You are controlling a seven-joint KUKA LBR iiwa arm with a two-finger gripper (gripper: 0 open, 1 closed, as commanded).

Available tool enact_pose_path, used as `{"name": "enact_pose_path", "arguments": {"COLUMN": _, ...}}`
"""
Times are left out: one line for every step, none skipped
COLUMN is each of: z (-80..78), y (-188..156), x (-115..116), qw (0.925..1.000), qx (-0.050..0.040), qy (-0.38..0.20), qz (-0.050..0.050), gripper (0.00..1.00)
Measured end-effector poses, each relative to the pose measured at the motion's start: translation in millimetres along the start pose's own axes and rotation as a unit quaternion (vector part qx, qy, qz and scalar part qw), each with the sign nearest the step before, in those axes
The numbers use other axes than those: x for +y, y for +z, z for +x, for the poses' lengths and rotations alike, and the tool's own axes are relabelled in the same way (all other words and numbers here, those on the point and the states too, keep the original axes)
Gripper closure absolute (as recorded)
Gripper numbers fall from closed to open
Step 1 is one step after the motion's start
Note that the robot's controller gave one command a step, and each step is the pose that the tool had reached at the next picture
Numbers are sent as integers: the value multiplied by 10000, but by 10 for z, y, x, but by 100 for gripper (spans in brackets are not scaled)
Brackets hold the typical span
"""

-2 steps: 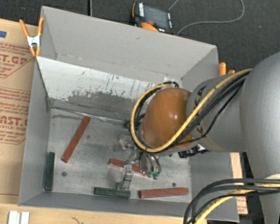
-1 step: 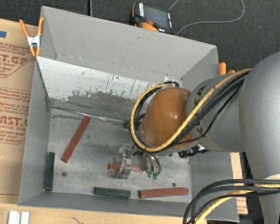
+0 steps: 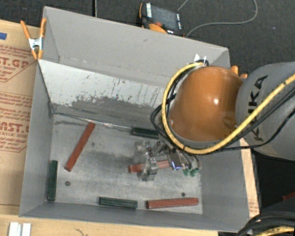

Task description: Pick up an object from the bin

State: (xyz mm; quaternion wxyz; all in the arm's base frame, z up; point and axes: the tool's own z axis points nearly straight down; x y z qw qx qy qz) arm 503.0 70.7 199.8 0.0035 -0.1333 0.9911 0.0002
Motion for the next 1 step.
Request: {"name": "enact_pose_path", "arguments": {"z": -83, "y": -560, "x": -203, "qw": 9915, "qx": 3, "qy": -1302, "qz": 1, "gripper": 100}}
